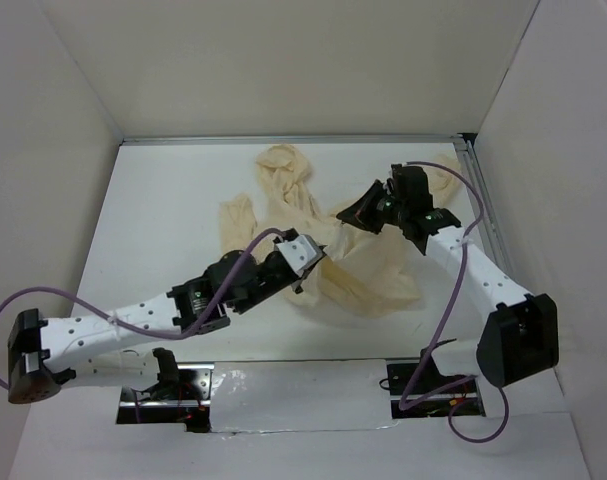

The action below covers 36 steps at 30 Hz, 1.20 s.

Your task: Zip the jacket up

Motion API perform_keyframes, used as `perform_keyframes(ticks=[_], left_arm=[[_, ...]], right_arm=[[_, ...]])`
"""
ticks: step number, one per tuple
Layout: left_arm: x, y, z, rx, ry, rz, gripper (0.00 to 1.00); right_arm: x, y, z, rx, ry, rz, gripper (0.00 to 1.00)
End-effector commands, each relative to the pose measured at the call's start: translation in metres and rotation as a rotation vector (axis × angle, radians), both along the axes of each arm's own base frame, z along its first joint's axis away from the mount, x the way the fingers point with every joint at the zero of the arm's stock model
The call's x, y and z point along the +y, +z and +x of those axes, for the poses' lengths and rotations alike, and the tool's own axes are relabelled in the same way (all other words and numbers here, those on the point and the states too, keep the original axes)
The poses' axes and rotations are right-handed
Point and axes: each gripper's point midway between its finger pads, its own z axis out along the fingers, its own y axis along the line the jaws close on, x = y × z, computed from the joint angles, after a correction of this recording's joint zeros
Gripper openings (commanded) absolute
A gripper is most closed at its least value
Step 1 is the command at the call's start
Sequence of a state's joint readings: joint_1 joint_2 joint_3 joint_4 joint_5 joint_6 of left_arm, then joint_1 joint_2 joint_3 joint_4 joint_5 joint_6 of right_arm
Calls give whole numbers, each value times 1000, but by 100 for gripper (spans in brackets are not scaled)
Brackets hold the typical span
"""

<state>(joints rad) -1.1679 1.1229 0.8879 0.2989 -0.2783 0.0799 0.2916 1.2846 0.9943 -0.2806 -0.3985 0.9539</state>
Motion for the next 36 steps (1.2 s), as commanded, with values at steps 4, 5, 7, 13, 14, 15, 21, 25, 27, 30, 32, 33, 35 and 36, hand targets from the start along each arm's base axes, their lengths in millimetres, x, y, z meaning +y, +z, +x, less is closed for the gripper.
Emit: perform_keyframes(ticks=[4, 5, 7, 13, 14, 15, 21, 25, 27, 30, 32, 33, 35, 36], left_arm=[[18, 64, -45, -47, -175, -181, 0], [23, 60, -48, -19, -178, -177, 0], [27, 47, -47, 50, -152, -175, 0], [31, -37, -67, 294, -185, -50, 0], [31, -55, -70, 360, -177, -30, 0], [36, -87, -73, 418, -154, 30, 0], [59, -199, -81, 675, 3, 180, 0], [57, -225, -75, 738, 76, 238, 46], [58, -236, -71, 781, 127, 277, 99], [64, -237, -65, 834, 199, 296, 99], [63, -223, -65, 855, 206, 246, 99], [67, -210, -58, 892, 180, 195, 99], [62, -193, -67, 923, 69, 141, 99], [69, -181, -50, 935, 71, 73, 99]], right_arm=[[-40, 17, 97, -204, -259, -237, 0], [-49, 17, 122, -212, -322, -278, 0], [-71, 45, 162, -283, -424, -349, 0], [-121, 49, 286, -262, -538, -413, 0], [-133, 21, 303, -216, -543, -418, 0], [-139, 46, 318, -279, -573, -394, 0], [-168, 54, 359, -408, -628, -416, 0], [-156, 55, 361, -469, -510, -388, 15], [-145, 56, 353, -474, -444, -353, 63], [-145, 69, 339, -484, -434, -356, 100], [-147, 92, 323, -493, -430, -370, 100], [-155, 103, 308, -482, -451, -404, 100], [-160, 116, 290, -483, -460, -414, 100], [-165, 123, 281, -497, -473, -419, 100]])
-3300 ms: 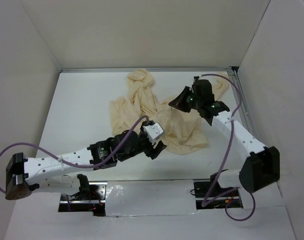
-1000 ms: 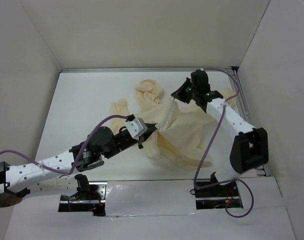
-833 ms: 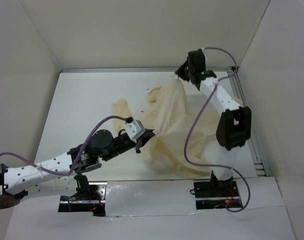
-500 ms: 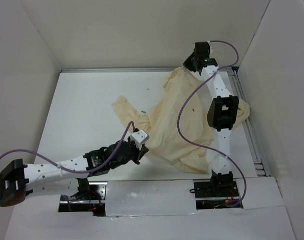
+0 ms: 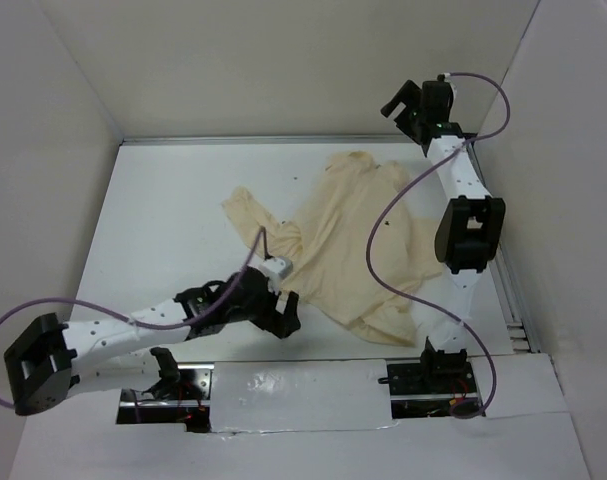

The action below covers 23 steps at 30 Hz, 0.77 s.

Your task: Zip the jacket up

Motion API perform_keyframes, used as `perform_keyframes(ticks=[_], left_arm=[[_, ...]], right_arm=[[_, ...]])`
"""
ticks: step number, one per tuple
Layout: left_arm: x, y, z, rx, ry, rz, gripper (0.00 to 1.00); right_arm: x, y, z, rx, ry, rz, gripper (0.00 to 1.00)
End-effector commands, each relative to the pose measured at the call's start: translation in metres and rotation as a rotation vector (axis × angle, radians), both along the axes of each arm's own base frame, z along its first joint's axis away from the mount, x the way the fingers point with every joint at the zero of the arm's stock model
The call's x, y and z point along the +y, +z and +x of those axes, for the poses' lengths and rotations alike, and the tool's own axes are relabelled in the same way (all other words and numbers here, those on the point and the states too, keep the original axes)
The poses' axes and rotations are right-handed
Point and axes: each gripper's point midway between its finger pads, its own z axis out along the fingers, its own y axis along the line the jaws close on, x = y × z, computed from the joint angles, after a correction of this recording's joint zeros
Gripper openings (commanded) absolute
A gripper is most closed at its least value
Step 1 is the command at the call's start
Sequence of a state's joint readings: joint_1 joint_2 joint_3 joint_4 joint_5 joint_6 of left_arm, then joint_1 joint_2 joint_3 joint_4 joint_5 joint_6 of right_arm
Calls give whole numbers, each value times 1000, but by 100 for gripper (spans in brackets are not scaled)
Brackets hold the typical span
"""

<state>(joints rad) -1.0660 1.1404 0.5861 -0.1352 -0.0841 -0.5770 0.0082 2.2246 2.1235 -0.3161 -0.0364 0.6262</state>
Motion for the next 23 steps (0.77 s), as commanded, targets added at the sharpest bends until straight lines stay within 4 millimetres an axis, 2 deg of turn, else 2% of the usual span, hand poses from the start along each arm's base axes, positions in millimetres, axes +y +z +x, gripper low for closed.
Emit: perform_keyframes(ticks=[1, 2, 3, 4, 5, 6, 7, 8, 9, 10, 11, 12, 13, 15, 16, 17, 18, 19, 20, 21, 23], left_arm=[[-4, 65, 22, 36, 13, -259, 99], [-2, 85, 23, 47, -11, -330, 99], [15, 94, 49, 32, 75, -353, 99], [22, 115, 67, -6, 124, -379, 99], [31, 119, 74, 8, 143, -362, 99], [51, 124, 96, 3, 242, -348, 99], [62, 144, 114, -19, 300, -348, 99], [73, 145, 120, 0, 335, -328, 99], [95, 159, 139, -25, 403, -340, 99], [103, 158, 146, -18, 429, -338, 99], [115, 163, 157, -39, 451, -357, 99], [122, 165, 161, -50, 460, -362, 99], [128, 166, 165, -54, 472, -369, 99], [149, 171, 172, -64, 523, -395, 99], [154, 179, 171, -86, 517, -411, 99], [166, 182, 172, -100, 543, -421, 99], [164, 182, 169, -108, 532, -430, 99], [173, 191, 167, -157, 554, -440, 99], [176, 191, 166, -177, 563, -439, 99], [177, 193, 162, -208, 557, -441, 99], [177, 192, 158, -220, 558, -441, 99]], right_arm=[[-3, 78, -49, -131, 3, -47, 100], [-4, 110, -75, -191, 1, -42, 100], [-22, 107, -87, -191, -41, -41, 100], [-28, 65, -106, -123, -57, -43, 100], [-36, 93, -134, -193, -92, -49, 100], [-50, 92, -147, -213, -126, -58, 100], [-56, 54, -170, -140, -146, -60, 100], [-61, 70, -196, -176, -166, -50, 100], [-75, 60, -212, -145, -204, -48, 100], [-79, 54, -239, -141, -225, -55, 100], [-83, 51, -253, -136, -247, -60, 100], [-84, 30, -271, -86, -265, -68, 100], [-86, 49, -291, -149, -292, -82, 100], [-88, 36, -317, -130, -325, -88, 100], [-92, 53, -335, -188, -357, -105, 100], [-94, 55, -345, -198, -380, -105, 100], [-95, 46, -356, -177, -398, -108, 100], [-95, 58, -369, -224, -416, -100, 100], [-97, 55, -377, -216, -432, -104, 100], [-98, 62, -386, -246, -445, -101, 100], [-97, 63, -395, -258, -447, -103, 100]])
